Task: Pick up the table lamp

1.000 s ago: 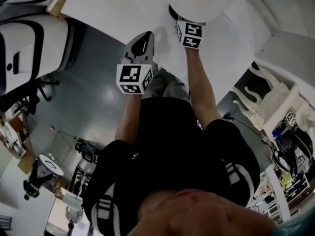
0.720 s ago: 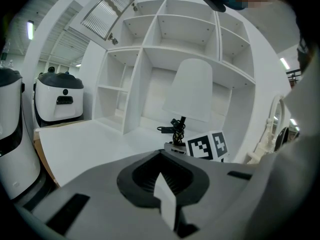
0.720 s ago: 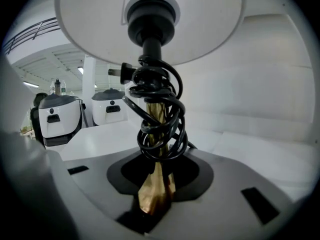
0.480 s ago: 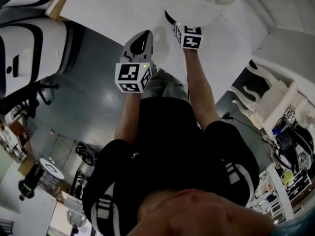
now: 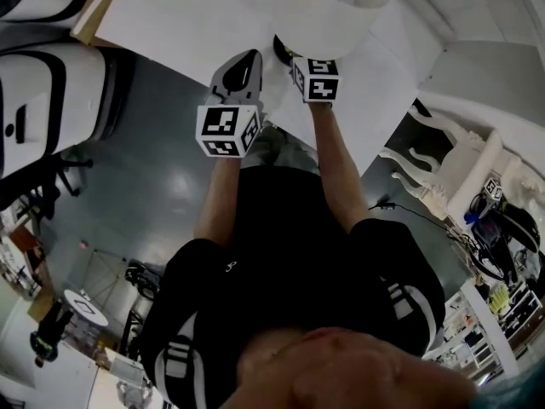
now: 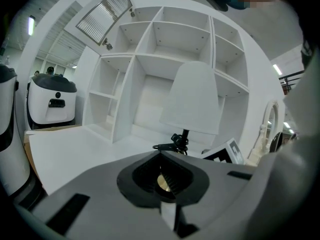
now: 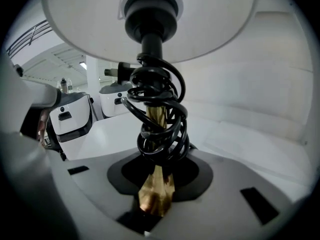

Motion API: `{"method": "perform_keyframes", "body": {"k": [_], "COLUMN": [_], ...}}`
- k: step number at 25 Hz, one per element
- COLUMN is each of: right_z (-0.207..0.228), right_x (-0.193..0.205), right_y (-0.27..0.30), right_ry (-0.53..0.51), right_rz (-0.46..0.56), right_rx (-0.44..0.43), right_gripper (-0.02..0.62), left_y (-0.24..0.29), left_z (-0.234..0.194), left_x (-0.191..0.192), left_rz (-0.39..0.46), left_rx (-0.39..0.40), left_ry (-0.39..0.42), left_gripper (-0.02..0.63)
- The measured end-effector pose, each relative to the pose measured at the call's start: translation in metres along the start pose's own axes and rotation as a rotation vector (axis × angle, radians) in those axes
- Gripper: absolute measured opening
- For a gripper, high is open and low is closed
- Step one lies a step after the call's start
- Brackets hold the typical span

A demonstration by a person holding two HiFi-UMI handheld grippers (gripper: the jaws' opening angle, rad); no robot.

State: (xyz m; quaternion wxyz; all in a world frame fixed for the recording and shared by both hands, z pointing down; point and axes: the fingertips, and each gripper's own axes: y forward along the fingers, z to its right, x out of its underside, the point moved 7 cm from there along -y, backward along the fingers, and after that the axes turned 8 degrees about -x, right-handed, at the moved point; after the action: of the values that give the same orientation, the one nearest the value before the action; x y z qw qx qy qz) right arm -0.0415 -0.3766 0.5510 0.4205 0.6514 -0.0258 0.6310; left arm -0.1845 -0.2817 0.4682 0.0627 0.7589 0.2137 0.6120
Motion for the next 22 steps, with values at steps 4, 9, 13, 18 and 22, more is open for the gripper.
{"method": "perform_keyframes", "body": {"k": [4,9,13,18,22], "right_z": [-0.001,-0.005,-0.009,-0.015,-0.018], "right_x": [-0.005,-0.017,-0.030,-0.038,-0.047], "right_y": [-0.019,-0.048,-0.069,-0.083,-0.093], "right_ry": [-0.007,-0.007,-0.026,-0.014,-0.021], "right_rz": [-0.006,0.005,0.021,0.030,0.019], "right_rx": [0.001,-0.017,-0.032,-0.060,-0.065], "right_gripper": [0.111,0.110,0.109,0.107,0.107], "left_y": [0.001,0.002,0.001,0.001,0.000], "left_z": [0.009,0.023,0.031,0.032,0.033], "left_x": [-0.008,-0.025,-0.039,-0.050,-0.061], "left_rz": [0.023,0.059,0.093,0.119,0.149], "left_rx": [0.020,0.045,0.064,0.081,0.092], "left_ry": [-0.001,0.010,0.023,0.024,0.019], "left_gripper": [0.009,0.009,0.009,0.009,0.009]}}
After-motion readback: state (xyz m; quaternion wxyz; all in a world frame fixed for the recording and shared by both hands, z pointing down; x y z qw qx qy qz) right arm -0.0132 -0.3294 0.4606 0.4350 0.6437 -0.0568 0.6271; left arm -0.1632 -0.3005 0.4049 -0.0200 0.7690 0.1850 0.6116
